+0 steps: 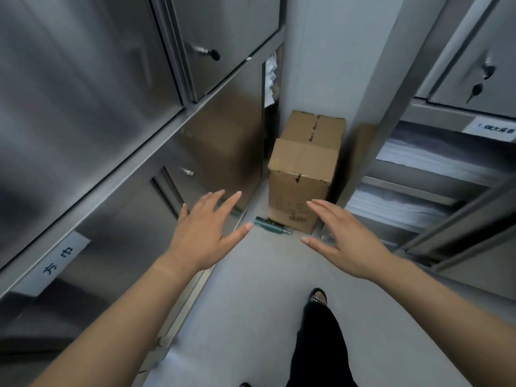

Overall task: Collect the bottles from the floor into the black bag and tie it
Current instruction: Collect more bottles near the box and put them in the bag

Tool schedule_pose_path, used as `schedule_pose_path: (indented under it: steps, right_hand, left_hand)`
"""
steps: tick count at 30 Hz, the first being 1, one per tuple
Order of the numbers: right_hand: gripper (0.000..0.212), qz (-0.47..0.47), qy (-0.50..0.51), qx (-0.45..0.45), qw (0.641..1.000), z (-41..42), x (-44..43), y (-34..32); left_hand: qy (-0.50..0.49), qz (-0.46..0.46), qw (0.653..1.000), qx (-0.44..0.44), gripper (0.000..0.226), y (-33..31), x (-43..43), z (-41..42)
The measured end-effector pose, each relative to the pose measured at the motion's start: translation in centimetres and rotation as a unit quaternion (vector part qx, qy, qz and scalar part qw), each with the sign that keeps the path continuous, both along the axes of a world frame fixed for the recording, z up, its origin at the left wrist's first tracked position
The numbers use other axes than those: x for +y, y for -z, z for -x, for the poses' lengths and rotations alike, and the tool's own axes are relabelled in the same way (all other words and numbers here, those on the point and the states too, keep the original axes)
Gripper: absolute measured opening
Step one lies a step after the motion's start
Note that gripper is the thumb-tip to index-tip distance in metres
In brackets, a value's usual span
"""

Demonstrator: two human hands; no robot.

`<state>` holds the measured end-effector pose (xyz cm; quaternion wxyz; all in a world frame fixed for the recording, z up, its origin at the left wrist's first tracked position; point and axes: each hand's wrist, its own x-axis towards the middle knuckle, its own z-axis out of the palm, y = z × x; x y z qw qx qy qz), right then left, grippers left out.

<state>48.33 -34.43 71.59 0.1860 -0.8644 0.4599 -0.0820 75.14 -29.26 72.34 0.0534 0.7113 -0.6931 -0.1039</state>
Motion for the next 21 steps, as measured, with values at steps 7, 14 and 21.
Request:
schedule_pose_path:
  steps: [7,14,21]
  right_hand:
    - [0.072,-0.048,-0.069,-0.016,0.996,-0.6,-14.1,3.0]
    - [0.066,-0.087,-0.125,-0.011,0.988,-1.1,-25.0,7.2]
    - [0.065,-0.105,-0.131,0.005,0.986,-3.4,-30.8,15.6]
  left_hand:
    - [-0.064,-0.046,0.997,0.003,0.075,3.8,-10.2,1.6]
    - [-0.138,-0.075,0.987,0.034,0.073,8.1,-19.2,2.5]
    - [-0.138,-0.117,0.983,0.045,0.069,15.9,-25.2,0.3]
